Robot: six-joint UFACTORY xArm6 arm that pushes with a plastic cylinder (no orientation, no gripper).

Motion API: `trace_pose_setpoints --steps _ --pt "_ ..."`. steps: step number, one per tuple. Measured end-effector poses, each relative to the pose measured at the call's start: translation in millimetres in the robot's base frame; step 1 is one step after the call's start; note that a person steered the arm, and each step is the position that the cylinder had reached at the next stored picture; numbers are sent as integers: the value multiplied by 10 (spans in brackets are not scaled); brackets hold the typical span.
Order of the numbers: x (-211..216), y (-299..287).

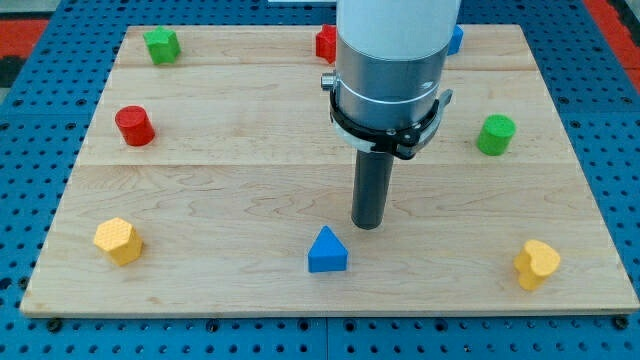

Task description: Place the arm to the left of the green circle

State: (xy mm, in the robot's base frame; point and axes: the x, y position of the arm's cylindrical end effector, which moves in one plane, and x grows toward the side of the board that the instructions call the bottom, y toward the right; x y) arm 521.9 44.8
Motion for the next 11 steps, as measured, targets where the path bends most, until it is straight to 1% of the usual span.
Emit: trace_pose_setpoints --steps 3,4,5,6,7,11 --pt "-111 -21" --pt "-437 5" --pt "-909 27" --pt "-1035 200" --pt "-1090 317" --pt "-1113 330"
